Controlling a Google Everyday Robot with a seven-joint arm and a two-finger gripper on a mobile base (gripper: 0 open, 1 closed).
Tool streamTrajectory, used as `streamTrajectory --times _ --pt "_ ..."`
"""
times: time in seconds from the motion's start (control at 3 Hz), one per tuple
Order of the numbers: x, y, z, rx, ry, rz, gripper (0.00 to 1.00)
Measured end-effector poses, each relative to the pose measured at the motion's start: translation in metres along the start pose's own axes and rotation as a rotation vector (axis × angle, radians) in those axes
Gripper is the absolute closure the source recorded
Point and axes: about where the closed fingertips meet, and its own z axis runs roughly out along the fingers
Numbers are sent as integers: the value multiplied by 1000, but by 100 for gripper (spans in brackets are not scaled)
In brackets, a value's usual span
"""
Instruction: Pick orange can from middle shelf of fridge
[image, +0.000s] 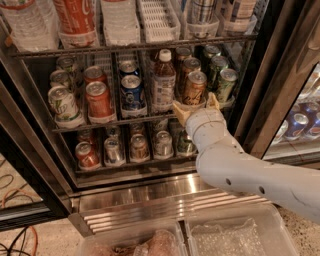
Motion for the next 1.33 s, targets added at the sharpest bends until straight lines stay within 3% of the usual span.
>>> streamTrajectory --times 0.33,1.0,1.33 --pt "-3 -16 6 52 -13 -5 30" --pt "-5 -7 23 28 -19 -11 30" --pt "1 -4 35 20 -12 17 30"
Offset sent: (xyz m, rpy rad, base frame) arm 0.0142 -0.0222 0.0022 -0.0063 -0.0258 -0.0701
